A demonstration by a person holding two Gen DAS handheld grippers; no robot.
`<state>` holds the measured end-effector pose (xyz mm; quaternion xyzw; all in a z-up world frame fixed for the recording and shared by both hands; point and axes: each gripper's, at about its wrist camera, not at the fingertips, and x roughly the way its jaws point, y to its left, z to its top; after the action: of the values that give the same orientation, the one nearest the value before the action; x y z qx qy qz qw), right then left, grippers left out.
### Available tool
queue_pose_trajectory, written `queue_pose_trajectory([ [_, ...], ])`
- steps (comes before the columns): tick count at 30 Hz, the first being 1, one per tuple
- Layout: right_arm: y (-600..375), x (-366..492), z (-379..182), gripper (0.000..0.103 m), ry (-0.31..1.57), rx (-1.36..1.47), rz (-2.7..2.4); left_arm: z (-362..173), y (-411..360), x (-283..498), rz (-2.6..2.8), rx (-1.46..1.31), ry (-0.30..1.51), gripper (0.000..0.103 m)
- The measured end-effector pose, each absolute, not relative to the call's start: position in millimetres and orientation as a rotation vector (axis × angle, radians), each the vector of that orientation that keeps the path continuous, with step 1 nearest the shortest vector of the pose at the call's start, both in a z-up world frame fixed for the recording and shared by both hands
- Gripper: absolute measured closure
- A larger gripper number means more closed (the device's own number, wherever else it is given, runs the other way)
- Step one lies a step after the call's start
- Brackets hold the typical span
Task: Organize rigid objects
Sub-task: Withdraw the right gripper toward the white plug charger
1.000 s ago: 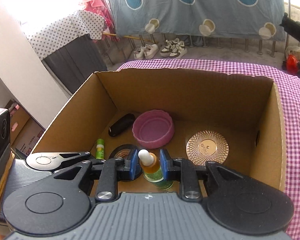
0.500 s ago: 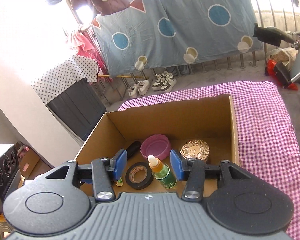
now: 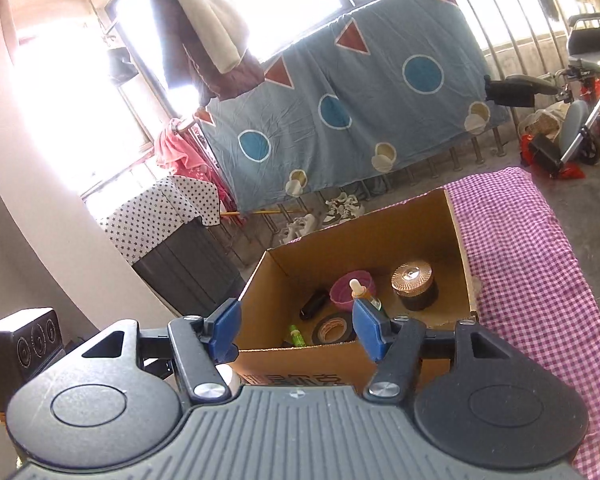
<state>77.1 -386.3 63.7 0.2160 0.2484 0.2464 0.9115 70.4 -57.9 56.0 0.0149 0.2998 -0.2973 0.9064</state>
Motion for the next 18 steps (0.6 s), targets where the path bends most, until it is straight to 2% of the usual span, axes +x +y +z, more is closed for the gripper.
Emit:
queue_pose_trajectory([
  [18,-329.3,38.4,22.1,0.036,0.656,0.434,0.559,15.0,-24.4,23.3,-0.557,0.094,0.693,0.001],
])
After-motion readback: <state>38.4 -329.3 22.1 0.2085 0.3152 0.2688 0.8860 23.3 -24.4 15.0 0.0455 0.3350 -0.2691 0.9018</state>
